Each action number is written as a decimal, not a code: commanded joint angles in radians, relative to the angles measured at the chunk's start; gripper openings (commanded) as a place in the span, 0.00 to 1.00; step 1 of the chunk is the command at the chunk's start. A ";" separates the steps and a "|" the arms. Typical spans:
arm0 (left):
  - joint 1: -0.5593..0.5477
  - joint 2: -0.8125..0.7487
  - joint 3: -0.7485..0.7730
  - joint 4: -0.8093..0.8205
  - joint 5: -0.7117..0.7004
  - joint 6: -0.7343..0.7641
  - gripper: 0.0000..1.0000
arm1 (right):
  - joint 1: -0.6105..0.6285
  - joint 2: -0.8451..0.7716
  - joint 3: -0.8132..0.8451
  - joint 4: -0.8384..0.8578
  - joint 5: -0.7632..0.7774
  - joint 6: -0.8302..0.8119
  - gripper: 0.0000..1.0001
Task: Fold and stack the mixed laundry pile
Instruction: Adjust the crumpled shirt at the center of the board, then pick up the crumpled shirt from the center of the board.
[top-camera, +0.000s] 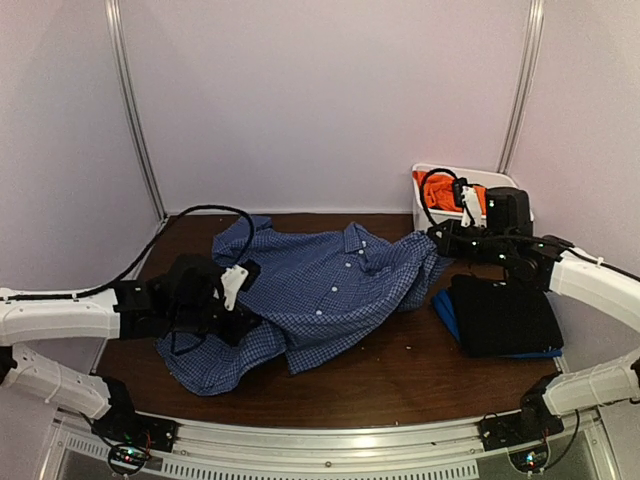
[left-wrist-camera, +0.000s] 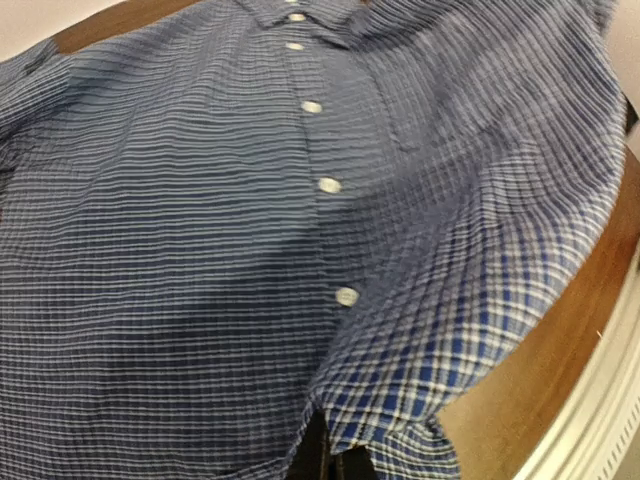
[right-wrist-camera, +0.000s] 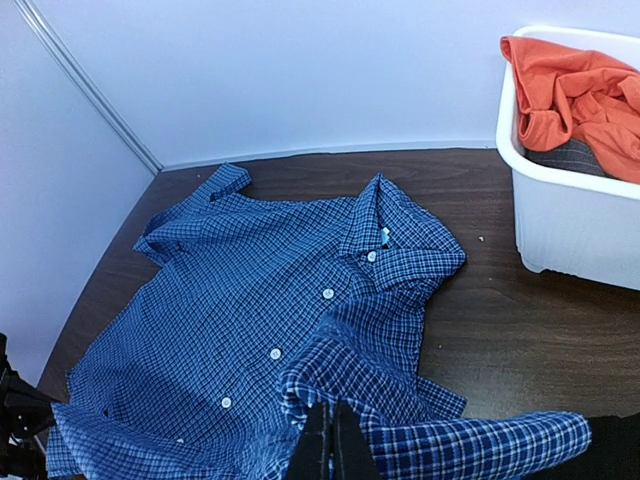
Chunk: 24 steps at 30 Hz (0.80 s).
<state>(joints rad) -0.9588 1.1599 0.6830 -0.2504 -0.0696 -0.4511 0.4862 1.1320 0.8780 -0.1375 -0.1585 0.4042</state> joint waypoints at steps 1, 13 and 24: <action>0.235 0.082 0.052 0.013 0.134 0.033 0.00 | -0.004 0.178 0.113 0.082 -0.014 0.021 0.00; 0.347 0.103 0.119 0.009 0.097 0.109 0.57 | -0.005 0.567 0.348 0.058 -0.116 -0.023 0.00; 0.017 0.299 0.106 0.017 -0.044 0.087 0.69 | -0.011 0.558 0.329 0.057 -0.149 -0.040 0.00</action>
<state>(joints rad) -0.8963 1.3678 0.7723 -0.2443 -0.0494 -0.3573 0.4854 1.7096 1.2087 -0.0853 -0.2779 0.3855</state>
